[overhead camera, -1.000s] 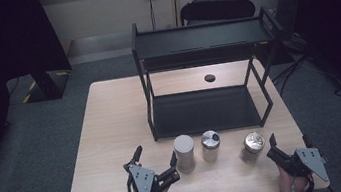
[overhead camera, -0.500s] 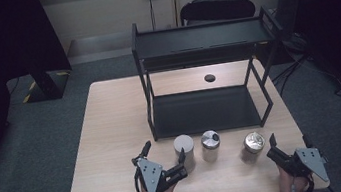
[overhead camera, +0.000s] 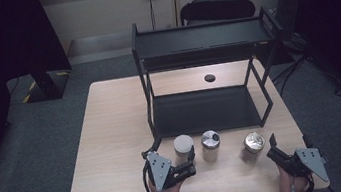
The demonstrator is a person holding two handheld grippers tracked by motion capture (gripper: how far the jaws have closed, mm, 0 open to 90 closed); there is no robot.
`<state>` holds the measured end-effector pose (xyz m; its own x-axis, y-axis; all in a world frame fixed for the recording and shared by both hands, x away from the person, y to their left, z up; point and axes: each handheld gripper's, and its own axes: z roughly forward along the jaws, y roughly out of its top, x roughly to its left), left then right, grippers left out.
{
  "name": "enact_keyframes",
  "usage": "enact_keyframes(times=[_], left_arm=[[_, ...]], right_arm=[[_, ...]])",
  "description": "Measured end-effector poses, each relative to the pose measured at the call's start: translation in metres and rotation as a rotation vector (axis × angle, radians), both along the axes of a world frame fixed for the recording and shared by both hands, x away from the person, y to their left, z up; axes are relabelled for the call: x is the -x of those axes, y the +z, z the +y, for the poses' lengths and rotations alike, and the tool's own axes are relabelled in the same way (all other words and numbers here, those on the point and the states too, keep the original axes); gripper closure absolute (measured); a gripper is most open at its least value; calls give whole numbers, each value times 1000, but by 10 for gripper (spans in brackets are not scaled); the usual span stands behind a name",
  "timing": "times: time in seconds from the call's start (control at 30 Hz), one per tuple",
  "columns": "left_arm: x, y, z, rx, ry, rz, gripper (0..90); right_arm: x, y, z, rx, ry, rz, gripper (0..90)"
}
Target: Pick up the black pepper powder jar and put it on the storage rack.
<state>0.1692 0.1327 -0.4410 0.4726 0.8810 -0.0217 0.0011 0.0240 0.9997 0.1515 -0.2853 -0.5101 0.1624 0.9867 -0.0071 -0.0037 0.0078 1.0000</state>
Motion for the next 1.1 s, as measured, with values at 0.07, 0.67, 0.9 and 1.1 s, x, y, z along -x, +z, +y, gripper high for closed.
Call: enact_keyframes(times=[0.07, 0.67, 0.9, 1.1], left_arm=[[-2, 0, 0, -11, -15, 2, 18], [-15, -10, -7, -48, -56, 62, 77], [-21, -14, -7, -40, -49, 103, 105], [-24, -16, -6, -38, -49, 124, 132]], right_arm=[[0, 0, 0, -3, 0, -1, 0], [0, -1, 0, 1, -2, -3, 1], [0, -1, 0, 2, -1, -2, 1], [0, -1, 1, 3, -2, -2, 1]])
